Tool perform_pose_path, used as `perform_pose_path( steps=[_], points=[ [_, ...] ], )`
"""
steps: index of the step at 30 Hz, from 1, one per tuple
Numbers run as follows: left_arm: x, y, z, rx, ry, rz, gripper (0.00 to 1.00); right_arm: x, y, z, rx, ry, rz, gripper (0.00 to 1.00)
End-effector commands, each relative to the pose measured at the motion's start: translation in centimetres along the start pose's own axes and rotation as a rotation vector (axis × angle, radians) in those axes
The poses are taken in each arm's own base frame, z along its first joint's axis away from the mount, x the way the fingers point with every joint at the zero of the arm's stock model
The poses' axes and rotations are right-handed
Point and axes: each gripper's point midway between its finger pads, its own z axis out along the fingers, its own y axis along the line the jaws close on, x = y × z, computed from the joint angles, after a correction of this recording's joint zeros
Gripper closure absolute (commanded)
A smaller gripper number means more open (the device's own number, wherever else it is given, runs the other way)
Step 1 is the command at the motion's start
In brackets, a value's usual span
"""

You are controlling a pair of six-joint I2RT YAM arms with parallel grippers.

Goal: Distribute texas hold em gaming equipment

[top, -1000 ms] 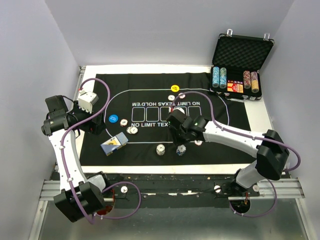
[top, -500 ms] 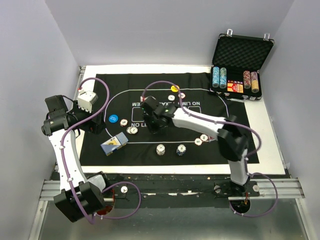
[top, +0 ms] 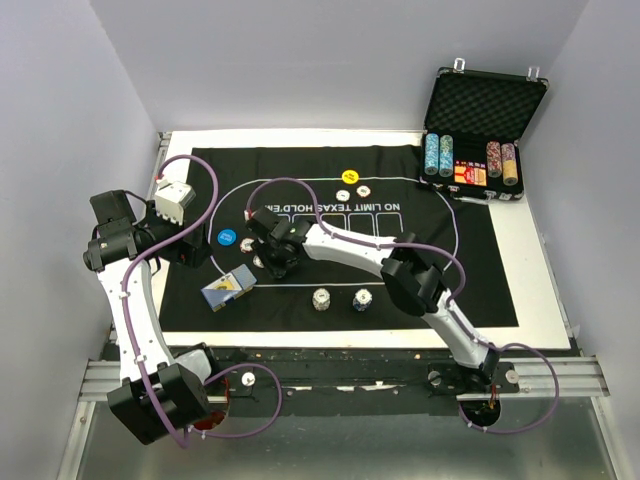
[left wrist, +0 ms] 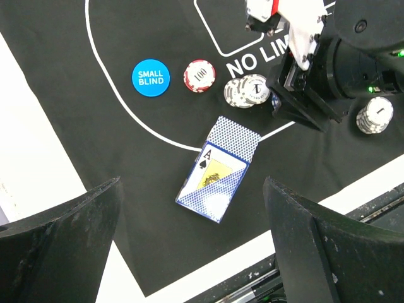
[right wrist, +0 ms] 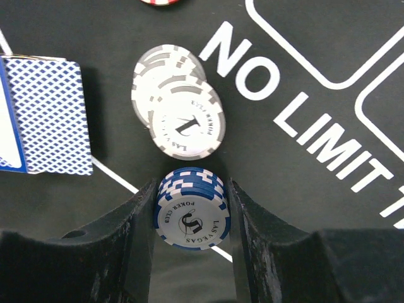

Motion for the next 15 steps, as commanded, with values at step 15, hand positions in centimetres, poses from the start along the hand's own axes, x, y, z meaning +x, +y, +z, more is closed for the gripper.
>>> perform_pose_path(
  steps=[15],
  points=[
    [0.2, -0.1, 0.0, 0.001, -0.008, -0.007, 0.01, -1.8, 0.5, -3.3, 0.044, -0.061, -0.046, 0.28]
  ],
)
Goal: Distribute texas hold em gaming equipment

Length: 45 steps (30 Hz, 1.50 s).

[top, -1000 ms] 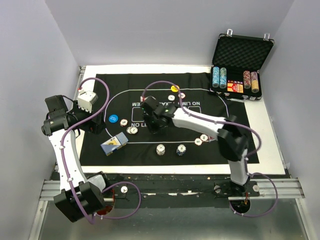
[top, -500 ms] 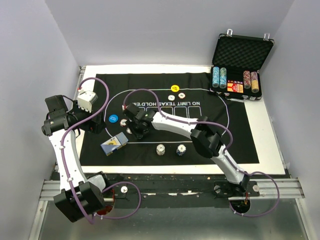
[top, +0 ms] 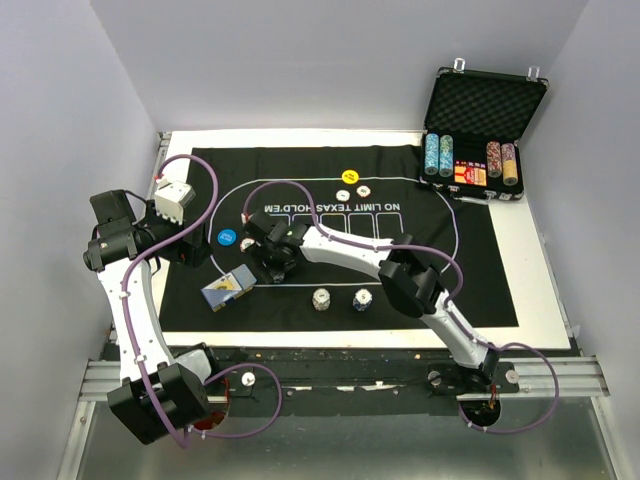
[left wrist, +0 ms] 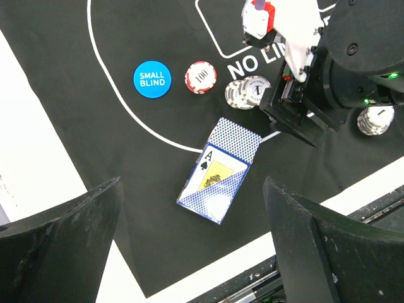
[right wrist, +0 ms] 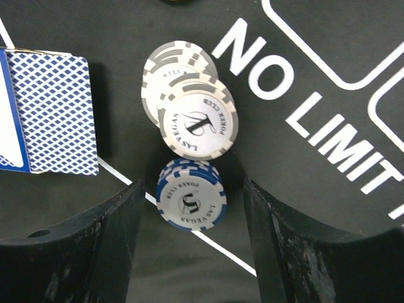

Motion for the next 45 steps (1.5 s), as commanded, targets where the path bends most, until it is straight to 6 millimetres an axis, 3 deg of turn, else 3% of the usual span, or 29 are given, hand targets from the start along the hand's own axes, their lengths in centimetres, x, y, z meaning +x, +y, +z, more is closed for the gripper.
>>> perform_pose_path(
  steps=[1, 3, 6, 13, 16, 21, 29, 45],
  points=[
    [0.3, -0.2, -0.1, 0.002, -0.004, -0.006, 0.01, -2.5, -1.2, -4.7, 0.070, -0.085, -0.016, 0.27],
    [0.2, -0.3, -0.1, 0.003, -0.004, -0.005, 0.01, -3.2, -2.3, -7.1, 0.103, -0.122, -0.007, 0.24],
    [0.2, -0.3, -0.2, 0.002, -0.006, -0.005, 0.01, -2.4, -4.0, -10.2, 0.149, -0.147, 0.011, 0.20],
    [0.2, -0.4, -0.3, 0.002, -0.007, 0.001, 0.01, 4.6, -7.9, -13.7, 0.226, -0.090, 0.078, 0.16],
    [0.2, -0.4, -0.2, 0.007, -0.006, 0.000, 0.01, 8.0, -9.0, -14.0, 0.261, -0.043, 0.106, 0.11],
    [0.2, -0.5, -0.2, 0.011, -0.004, -0.001, 0.01, 11.3, -10.4, -14.3, 0.292, -0.011, 0.155, 0.06],
    [0.1, -0.5, -0.3, 0.011, -0.006, -0.002, 0.01, 12.8, -11.8, -15.1, 0.320, -0.007, 0.195, 0.04],
    [0.2, -0.4, -0.2, 0.007, 0.001, -0.003, 0.01, 15.9, -10.8, -12.7, 0.243, 0.063, 0.222, 0.20]
  ],
)
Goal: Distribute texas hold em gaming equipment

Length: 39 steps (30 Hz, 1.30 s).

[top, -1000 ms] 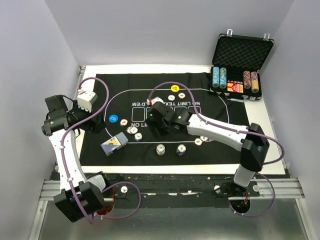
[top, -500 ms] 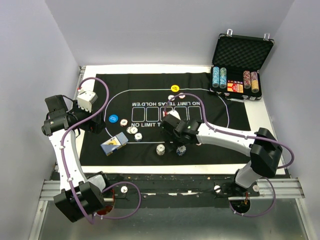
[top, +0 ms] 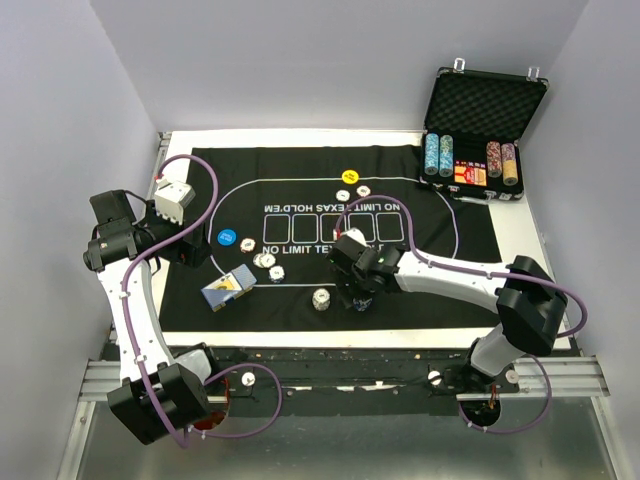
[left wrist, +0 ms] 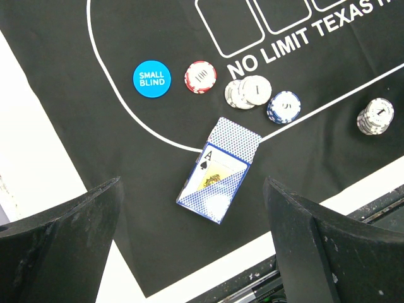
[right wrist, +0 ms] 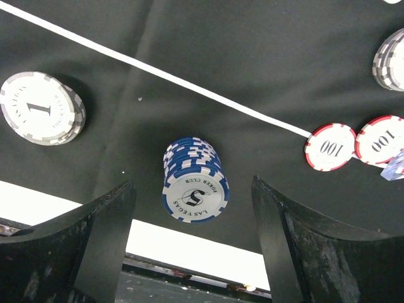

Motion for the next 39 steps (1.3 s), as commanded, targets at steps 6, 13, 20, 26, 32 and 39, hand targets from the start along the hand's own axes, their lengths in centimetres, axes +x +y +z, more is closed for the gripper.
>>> perform_pose_path(
  steps=[6, 13, 20, 26, 32, 39],
  points=[
    [0.2, -0.2, -0.2, 0.001, 0.000, -0.002, 0.01, 1.6, 0.3, 1.6, -0.030, 0.036, 0.027, 0.21],
    [0.1, -0.1, -0.3, -0.004, 0.000, 0.003, 0.01, 1.6, 0.3, 1.8, -0.043, 0.032, 0.039, 0.28],
    [0.2, -0.1, -0.2, -0.004, 0.002, -0.001, 0.01, 1.9, 0.2, 2.1, -0.048, 0.039, 0.047, 0.39],
    [0.2, -0.1, -0.3, -0.009, 0.000, 0.005, 0.01, 2.3, 0.1, 2.4, -0.048, 0.050, 0.050, 0.49],
    [0.4, -0.1, -0.2, -0.009, 0.005, 0.003, 0.01, 1.5, -0.1, 1.5, -0.051, 0.028, 0.058, 0.52],
    [0.4, -0.2, -0.2, -0.004, 0.002, 0.001, 0.01, 0.0, -0.4, -0.3, -0.043, -0.010, 0.060, 0.56]
  ],
)
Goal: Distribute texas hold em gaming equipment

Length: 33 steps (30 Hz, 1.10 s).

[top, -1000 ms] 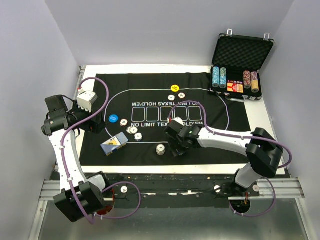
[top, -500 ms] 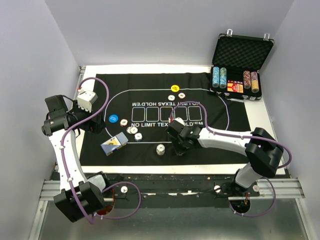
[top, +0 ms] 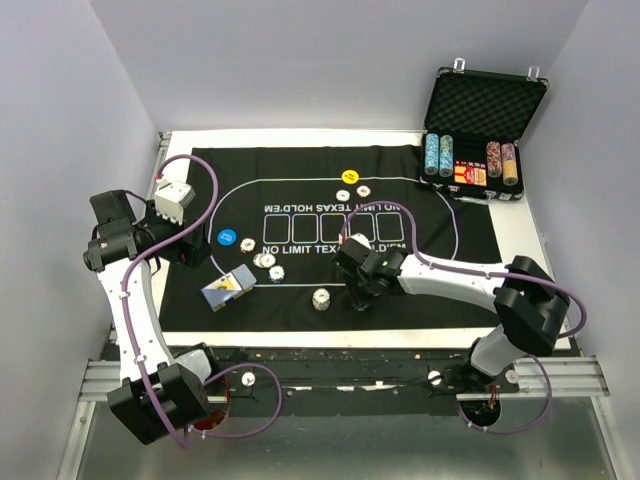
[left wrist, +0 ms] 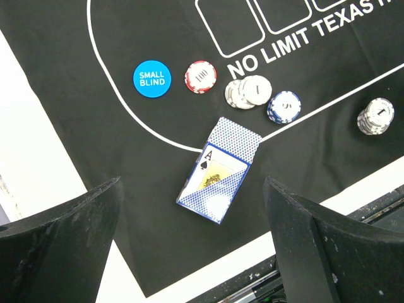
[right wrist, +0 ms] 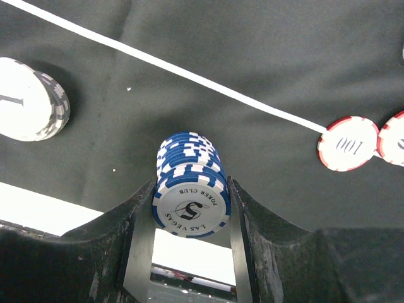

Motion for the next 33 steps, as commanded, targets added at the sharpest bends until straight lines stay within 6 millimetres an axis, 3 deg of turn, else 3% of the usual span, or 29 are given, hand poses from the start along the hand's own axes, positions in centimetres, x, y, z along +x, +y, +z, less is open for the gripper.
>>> perform_pose_path(
  steps=[1, 5, 8, 15, 22, 28, 33],
  points=[
    [0.4, -0.3, -0.2, -0.001, 0.002, 0.000, 0.01, -1.9, -0.2, -2.1, -0.003, -0.051, 0.027, 0.57],
    [0.4, -0.3, -0.1, 0.001, 0.000, -0.002, 0.01, -3.1, -0.3, -2.7, -0.005, -0.074, 0.030, 0.59],
    [0.4, -0.2, -0.1, 0.000, 0.001, 0.000, 0.01, -5.1, -1.1, -2.8, 0.006, -0.106, 0.034, 0.58],
    [0.5, -0.4, 0.0, 0.012, 0.002, -0.007, 0.01, -14.6, -6.1, -0.8, 0.043, -0.200, 0.117, 0.58],
    [0.5, -0.4, 0.0, 0.018, 0.003, -0.012, 0.01, -22.7, -11.1, 4.2, 0.130, -0.239, 0.219, 0.59],
    [0.5, -0.2, 0.1, 0.011, 0.005, -0.004, 0.01, -25.1, -11.8, 8.2, 0.130, -0.217, 0.230, 0.60],
    [0.5, -0.1, 0.1, 0.008, 0.008, -0.003, 0.01, -24.9, -11.7, 10.6, 0.130, -0.184, 0.228, 0.60]
  ],
)
